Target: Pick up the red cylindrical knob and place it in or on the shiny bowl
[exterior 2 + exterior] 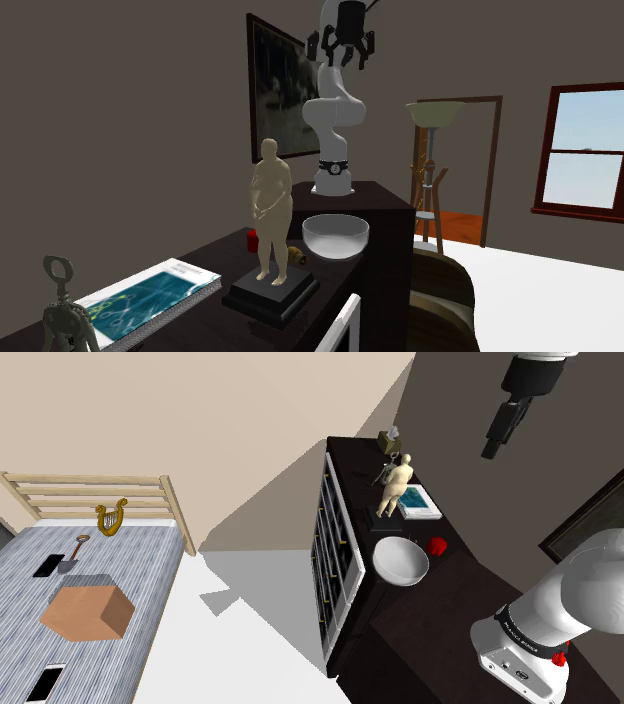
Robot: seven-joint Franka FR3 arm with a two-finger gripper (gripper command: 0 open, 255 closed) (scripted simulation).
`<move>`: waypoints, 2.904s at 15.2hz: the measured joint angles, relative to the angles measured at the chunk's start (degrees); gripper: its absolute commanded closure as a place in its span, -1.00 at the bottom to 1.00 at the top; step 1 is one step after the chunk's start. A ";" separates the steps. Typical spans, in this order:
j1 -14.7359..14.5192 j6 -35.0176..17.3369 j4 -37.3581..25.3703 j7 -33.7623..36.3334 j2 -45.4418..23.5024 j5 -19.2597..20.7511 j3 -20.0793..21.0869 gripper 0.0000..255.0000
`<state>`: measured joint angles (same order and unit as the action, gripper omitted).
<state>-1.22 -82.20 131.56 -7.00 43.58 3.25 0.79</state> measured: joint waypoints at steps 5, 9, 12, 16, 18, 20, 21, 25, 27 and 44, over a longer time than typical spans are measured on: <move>0.78 -5.02 5.38 -1.57 0.84 1.34 -2.10 -1.00; 2.15 -12.47 12.70 -3.85 1.44 3.52 -5.29 -1.00; 3.23 -18.25 18.16 -5.07 1.68 5.01 -7.42 -1.00; 4.99 -26.22 22.75 -7.32 -0.95 7.38 -10.96 -1.00; 6.11 -30.12 24.46 -8.83 -2.70 8.80 -13.10 -1.00; 6.78 -35.56 25.80 -9.89 -6.48 9.92 -15.16 -1.00; 7.34 -38.41 27.34 -10.42 -7.58 10.63 -16.19 -1.00; 8.72 -47.96 28.66 -13.33 -15.00 12.35 -20.47 -1.00; 8.87 -52.60 29.16 -14.48 -18.79 12.53 -22.21 -1.00; 19.93 -85.75 16.10 -55.61 -65.86 -30.04 -15.43 -1.00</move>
<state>18.71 -167.95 147.66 -62.62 -22.28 -26.79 -14.64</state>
